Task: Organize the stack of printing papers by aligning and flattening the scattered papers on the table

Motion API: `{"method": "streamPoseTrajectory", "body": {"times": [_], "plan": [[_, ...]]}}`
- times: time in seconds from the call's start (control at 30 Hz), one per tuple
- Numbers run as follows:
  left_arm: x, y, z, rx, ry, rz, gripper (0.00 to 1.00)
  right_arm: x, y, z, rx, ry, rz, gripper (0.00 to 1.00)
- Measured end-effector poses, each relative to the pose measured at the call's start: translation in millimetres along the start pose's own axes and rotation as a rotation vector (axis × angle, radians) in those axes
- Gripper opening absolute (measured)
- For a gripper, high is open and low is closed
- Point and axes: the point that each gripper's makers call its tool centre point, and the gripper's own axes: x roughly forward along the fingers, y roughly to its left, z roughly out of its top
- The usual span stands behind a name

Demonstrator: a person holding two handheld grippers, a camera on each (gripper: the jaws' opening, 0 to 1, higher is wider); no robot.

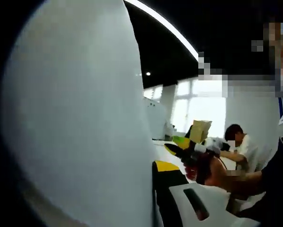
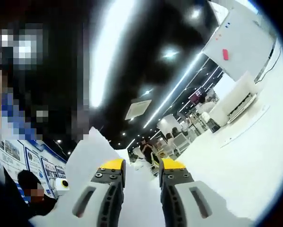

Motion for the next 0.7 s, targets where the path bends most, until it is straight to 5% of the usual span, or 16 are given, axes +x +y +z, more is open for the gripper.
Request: {"method": "streamPoseTrajectory", "body": {"times": [0.57,0.7], "plan": [[8,-14.6,31.1,0.150,0.048,-0.077,0.06,-7,13,19.9,-0.062,-0.024,0.028,0.24],[9,-18.0,35.3,0.181,0.056,-0.100,0.06,-5,18,16.3,-0.067,0.018,0.070,0.24]]}}
